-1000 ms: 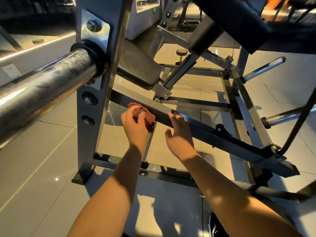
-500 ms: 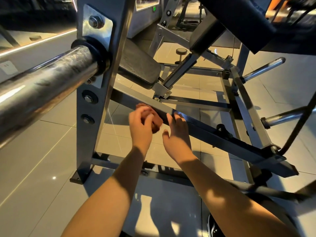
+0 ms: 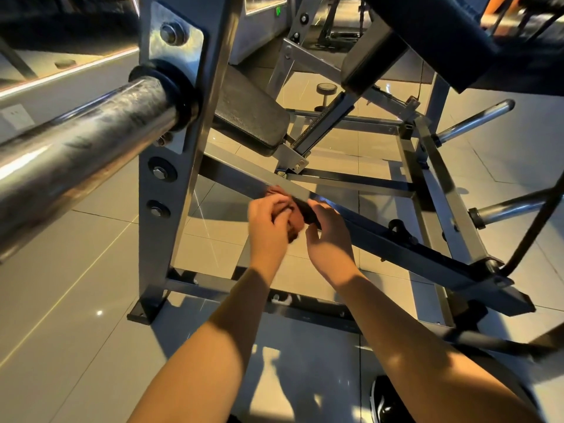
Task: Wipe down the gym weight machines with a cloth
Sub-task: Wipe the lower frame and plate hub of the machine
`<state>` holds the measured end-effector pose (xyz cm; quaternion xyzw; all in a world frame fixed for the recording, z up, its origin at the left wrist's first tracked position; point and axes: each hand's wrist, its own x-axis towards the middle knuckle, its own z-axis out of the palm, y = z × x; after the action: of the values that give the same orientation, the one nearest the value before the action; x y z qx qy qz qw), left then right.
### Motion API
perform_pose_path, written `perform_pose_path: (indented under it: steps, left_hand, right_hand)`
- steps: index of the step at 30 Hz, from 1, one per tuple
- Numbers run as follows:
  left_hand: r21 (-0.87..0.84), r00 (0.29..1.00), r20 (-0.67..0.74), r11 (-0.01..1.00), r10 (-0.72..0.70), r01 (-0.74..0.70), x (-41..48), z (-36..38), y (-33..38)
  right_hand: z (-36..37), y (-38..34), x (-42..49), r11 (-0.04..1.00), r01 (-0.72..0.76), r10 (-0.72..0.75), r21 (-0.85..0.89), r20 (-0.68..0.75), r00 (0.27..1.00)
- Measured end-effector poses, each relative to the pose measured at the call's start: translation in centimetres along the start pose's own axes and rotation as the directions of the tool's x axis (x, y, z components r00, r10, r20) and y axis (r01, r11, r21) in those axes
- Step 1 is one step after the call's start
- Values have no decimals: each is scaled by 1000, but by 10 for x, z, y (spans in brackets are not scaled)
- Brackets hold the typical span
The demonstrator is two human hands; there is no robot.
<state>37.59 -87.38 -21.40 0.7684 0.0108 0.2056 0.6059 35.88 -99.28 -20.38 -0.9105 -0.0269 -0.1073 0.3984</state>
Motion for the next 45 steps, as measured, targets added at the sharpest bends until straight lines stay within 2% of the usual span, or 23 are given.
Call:
perform_pose_path:
  steps: [2, 4, 6, 9, 14, 16, 18, 21, 24, 26, 28, 30, 32, 33, 35, 38, 41, 43, 45]
  left_hand:
    - [-75, 983, -162, 995, -81, 70, 15, -22, -4]
    - [-156, 949, -291, 985, -117, 74, 29, -38, -7]
    - [-163, 939, -327, 985, -110, 58, 34, -42, -7]
    - [-113, 970, -223, 991, -94, 70, 28, -28, -8]
    - [47, 1000, -22, 999, -5, 6, 13, -12, -6]
    - [52, 1000, -12, 999, 9, -8, 14, -15, -5]
    - [54, 993, -113, 998, 26, -20, 23, -27, -7]
    - [84, 933, -349, 995, 84, -58, 44, -46, -19]
    - [29, 919, -392, 999, 50, -42, 44, -44, -18]
    - [-19, 930, -368, 1000, -4, -3, 41, -34, -11]
    - [35, 946, -324, 999, 0, 12, 35, -20, -7]
    - [129, 979, -196, 991, 63, -38, 25, -6, -4]
    - [228, 989, 2, 963, 149, -146, 12, 12, -7]
    - [233, 982, 78, 955, 170, -184, 6, 17, -10]
    - [198, 975, 127, 959, 182, -205, 2, 18, -9]
    - [210, 986, 64, 964, 156, -166, 6, 4, -3]
    - [141, 989, -129, 988, 78, -60, 18, -17, 1]
    - [150, 959, -271, 988, 78, -38, 28, -30, 0]
    - [163, 957, -278, 986, 77, -32, 31, -31, -1]
  right_hand:
    - [1, 2, 0, 997, 16, -14, -73, 23, 1000]
    - [2, 3, 1, 993, 40, -37, -112, 27, 999]
    - [3, 1, 2, 986, 73, -69, -152, 28, 997]
    - [6, -1, 4, 985, 88, -85, -148, 25, 996]
    - [17, -10, 9, 982, 148, -150, -116, -1, 989]
    - [24, -13, 10, 983, 151, -153, -106, -9, 988]
    - [29, -14, 11, 982, 167, -168, -87, -2, 986]
    - [33, -15, 16, 980, 187, -189, -62, -22, 982]
    - [36, -16, 21, 982, 183, -187, -52, -82, 979]
    - [36, -17, 24, 981, 194, -196, -24, -87, 977]
    - [29, -16, 26, 983, 182, -181, -1, -76, 980]
    - [18, -12, 23, 990, 144, -144, -4, -59, 988]
    - [9, -4, 19, 994, 106, -107, -9, -77, 991]
    - [6, 1, 16, 996, 87, -87, -2, -82, 993]
    - [3, 7, 12, 996, 89, -89, -13, -58, 994]
    - [5, 12, 13, 979, 184, -186, -87, -7, 983]
    - [9, 5, 18, 966, 234, -232, -106, 35, 972]
    - [13, -2, 24, 963, 251, -249, -98, 40, 968]
    - [16, -4, 25, 965, 249, -246, -80, 37, 968]
